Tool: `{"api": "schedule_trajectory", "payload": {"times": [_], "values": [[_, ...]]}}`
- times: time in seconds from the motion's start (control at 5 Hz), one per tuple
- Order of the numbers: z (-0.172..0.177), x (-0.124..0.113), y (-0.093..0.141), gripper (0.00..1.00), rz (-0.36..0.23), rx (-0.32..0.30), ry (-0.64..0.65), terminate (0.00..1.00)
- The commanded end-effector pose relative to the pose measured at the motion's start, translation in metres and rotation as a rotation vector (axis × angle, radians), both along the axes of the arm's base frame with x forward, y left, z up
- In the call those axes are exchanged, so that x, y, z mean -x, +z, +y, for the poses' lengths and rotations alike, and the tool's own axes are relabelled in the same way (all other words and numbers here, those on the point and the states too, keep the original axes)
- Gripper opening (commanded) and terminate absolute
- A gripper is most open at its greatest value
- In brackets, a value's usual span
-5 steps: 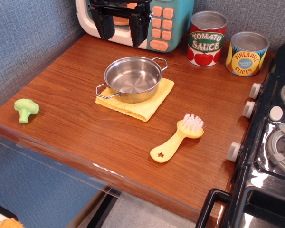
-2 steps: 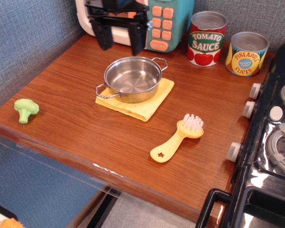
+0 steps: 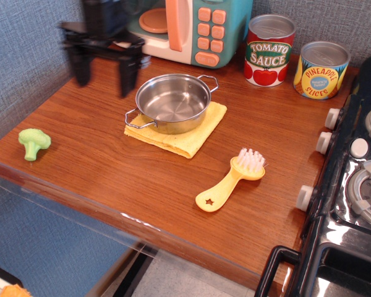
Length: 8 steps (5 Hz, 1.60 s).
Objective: Place the broccoli into the pot
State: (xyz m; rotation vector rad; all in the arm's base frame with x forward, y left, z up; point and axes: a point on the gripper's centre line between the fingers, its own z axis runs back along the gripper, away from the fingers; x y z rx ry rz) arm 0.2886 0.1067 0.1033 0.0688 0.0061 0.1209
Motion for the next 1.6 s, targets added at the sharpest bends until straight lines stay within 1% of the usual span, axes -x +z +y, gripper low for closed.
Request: {"api": "schedule_trajectory", "payload": {"times": [0.0,0.2,0.4,0.6,0.8,1.0,1.2,1.4], "values": [[0.051,0.061,-0.018,1.0,-0.042,-0.041,0.178,0.0],[0.071,0.069,-0.036,1.0,-0.088,0.087,0.242,0.0],[0.084,0.07,-0.057,1.0,-0.209,0.167,0.255,0.0],[0.087,0.066,-0.063,1.0,-0.271,0.179,0.268,0.0],[0.082,0.057,-0.067,1.0,-0.283,0.16,0.258,0.0],[0.076,0.049,-0.076,1.0,-0.256,0.155,0.251,0.0],[0.071,0.042,-0.086,1.0,-0.192,0.117,0.236,0.0],[0.067,0.038,-0.099,1.0,-0.126,0.104,0.224,0.0]]}}
